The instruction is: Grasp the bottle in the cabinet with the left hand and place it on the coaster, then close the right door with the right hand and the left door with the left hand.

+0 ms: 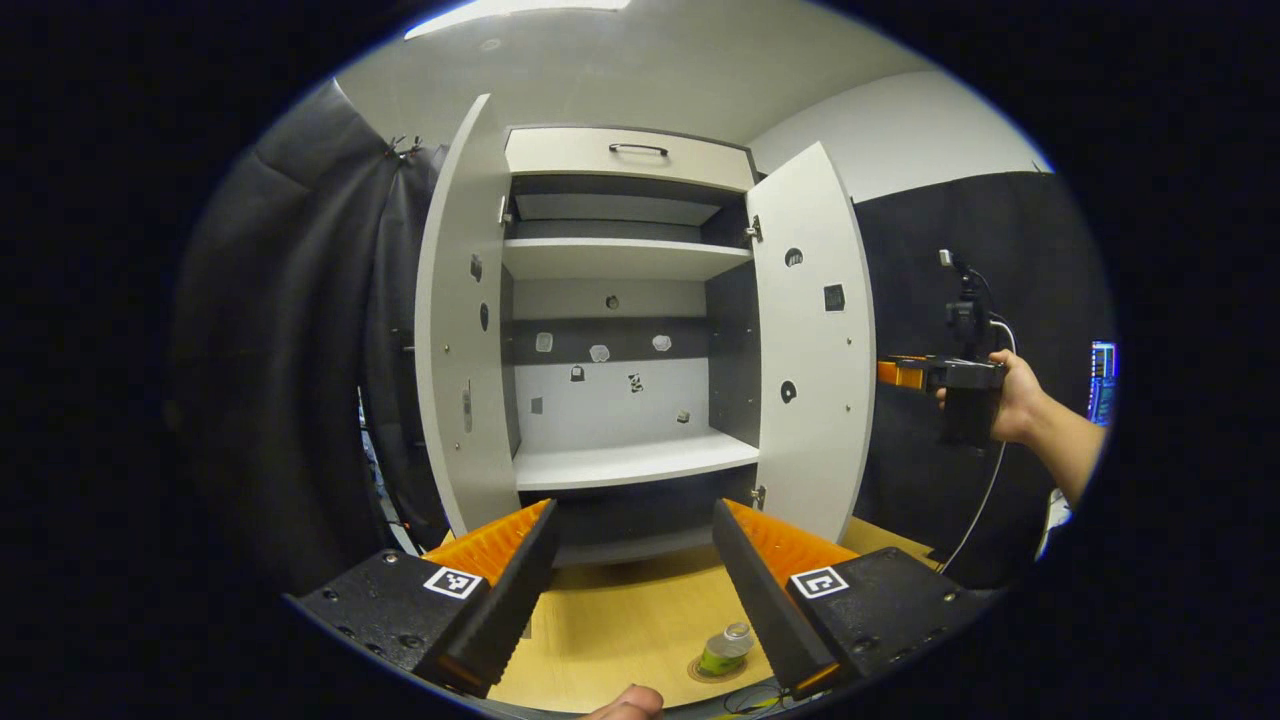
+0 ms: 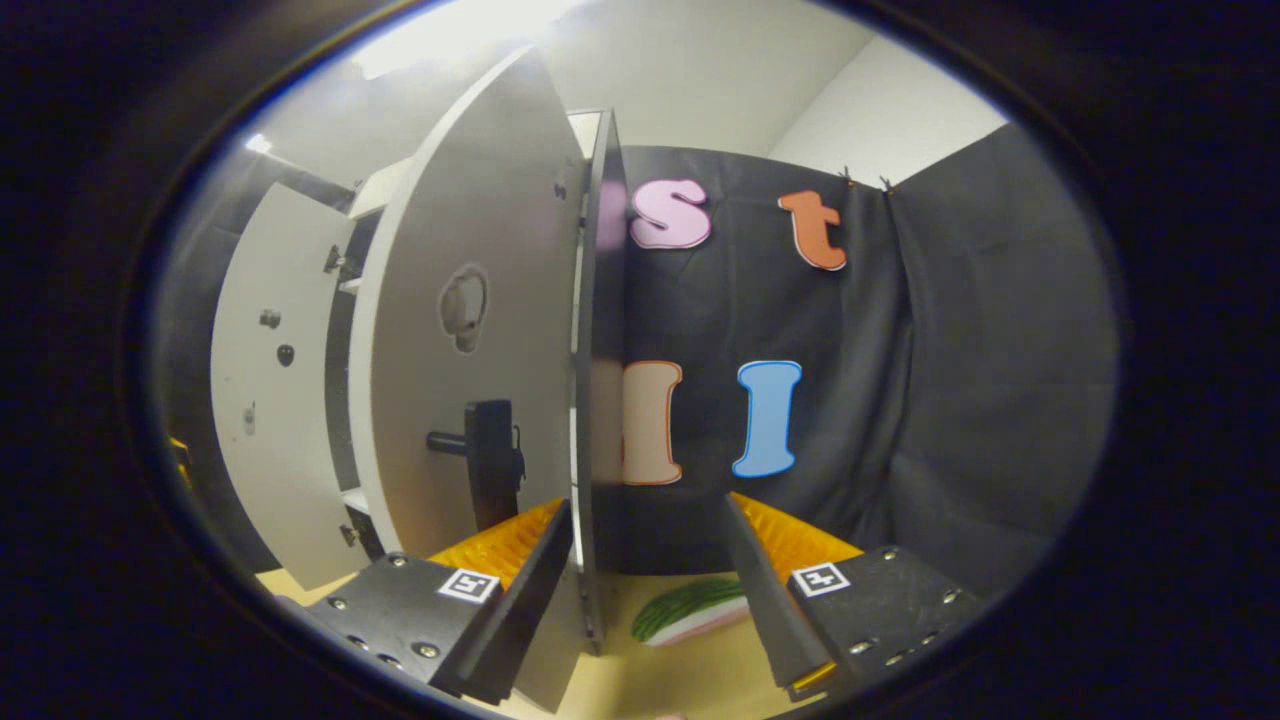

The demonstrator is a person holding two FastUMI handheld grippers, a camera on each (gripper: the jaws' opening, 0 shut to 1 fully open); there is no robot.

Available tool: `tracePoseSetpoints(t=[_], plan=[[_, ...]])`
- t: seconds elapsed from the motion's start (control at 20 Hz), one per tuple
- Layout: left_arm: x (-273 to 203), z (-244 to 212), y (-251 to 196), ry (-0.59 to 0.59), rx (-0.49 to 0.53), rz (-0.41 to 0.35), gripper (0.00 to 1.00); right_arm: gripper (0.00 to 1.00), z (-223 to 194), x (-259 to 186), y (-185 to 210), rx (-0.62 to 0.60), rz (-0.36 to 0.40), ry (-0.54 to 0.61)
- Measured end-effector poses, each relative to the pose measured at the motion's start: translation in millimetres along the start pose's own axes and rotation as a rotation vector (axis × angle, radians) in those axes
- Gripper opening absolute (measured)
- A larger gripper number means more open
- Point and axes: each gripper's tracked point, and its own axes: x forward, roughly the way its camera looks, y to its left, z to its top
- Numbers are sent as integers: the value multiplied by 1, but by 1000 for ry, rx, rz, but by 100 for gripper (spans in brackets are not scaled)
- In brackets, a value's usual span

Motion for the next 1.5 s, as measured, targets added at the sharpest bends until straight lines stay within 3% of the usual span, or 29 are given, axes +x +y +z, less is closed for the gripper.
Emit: tracePoseSetpoints(t=[0.25,0.4,0.45,0.7,1.1,1.3,1.45,1.5], plan=[[0,10,14,-18,-29,20,96,91,6,2,17,-7,-44,-3],[0,11,23,-14,-44,28,94,87,9,3,30,-19,-44,-2],[-1,11,27,-12,-49,30,94,91,9,4,34,-12,-42,3],[3,14,45,-15,-55,40,96,91,8,5,54,-14,-39,11],[10,8,58,-4,-95,14,96,88,4,9,76,-6,-79,35],[8,8,75,-5,-92,31,96,94,-6,15,88,39,-90,64],[2,2,89,-8,-103,36,92,91,-11,19,96,88,-97,89],[1,0,97,-5,-88,49,96,91,-13,19,97,98,-102,95]])
